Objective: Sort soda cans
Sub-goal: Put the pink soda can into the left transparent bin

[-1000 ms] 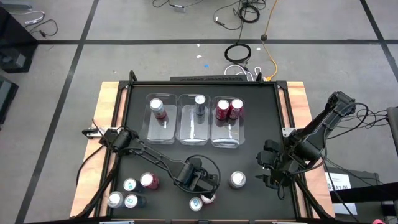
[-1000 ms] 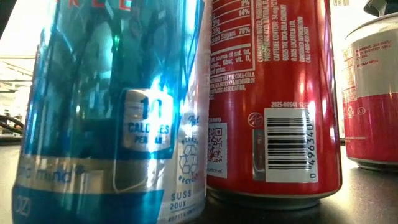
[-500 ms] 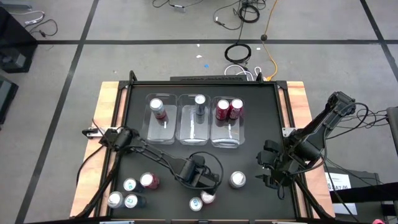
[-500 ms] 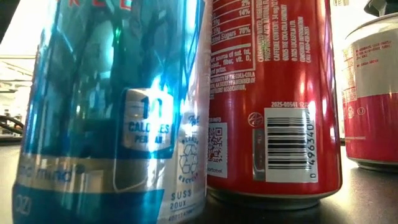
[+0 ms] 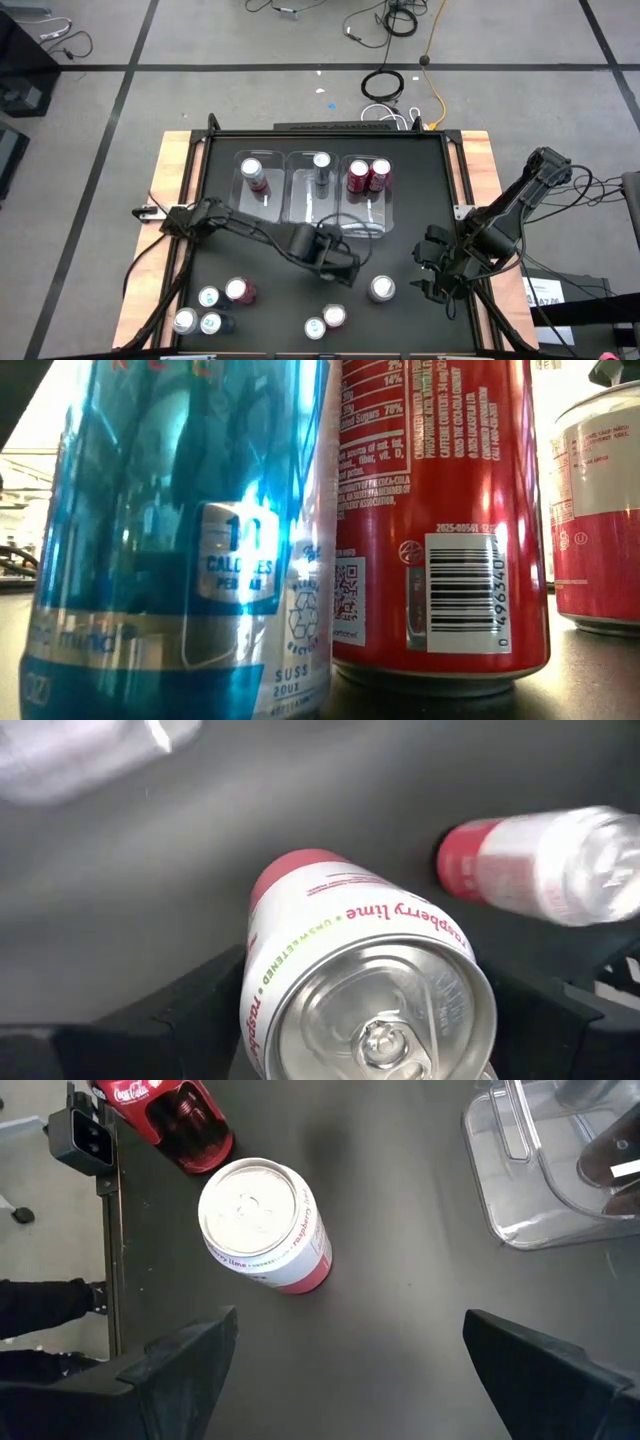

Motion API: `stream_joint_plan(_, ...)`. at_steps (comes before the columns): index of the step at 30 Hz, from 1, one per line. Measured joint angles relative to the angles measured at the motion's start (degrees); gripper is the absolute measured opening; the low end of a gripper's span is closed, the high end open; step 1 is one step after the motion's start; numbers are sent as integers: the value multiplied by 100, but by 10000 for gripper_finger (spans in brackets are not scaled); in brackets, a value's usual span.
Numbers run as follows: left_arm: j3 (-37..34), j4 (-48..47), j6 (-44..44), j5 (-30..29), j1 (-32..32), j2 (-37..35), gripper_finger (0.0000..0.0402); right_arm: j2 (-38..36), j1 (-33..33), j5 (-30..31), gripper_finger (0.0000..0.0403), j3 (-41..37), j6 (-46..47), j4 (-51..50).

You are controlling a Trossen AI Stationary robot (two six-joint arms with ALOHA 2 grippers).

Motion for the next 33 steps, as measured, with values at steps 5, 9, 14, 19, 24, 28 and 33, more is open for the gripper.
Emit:
stream_joint_plan(5,-6,-270,812,7,404,-410,330,0,-2,27,382,-1,104,4)
stream_joint_plan(9,110,-739,1482,9,751,-840,330,-2,-2,173,382,-2,302,2)
stream_joint_plan(14,110,-1201,2435,-39,1274,-1409,330,-2,-2,500,382,-2,566,1)
stream_joint_plan(19,94,-1134,3471,-45,1822,-1953,330,0,-2,680,382,-2,811,0)
stream_joint_plan(24,-227,-1096,4408,-27,2264,-2429,330,11,-19,804,382,-2,1130,0)
stream_joint_plan(28,-1024,-1088,4941,33,2601,-2924,330,9,-69,808,382,-2,1389,-2)
stream_joint_plan(33,-2395,-1098,5368,37,3018,-3483,330,9,-182,806,382,-2,1459,-2)
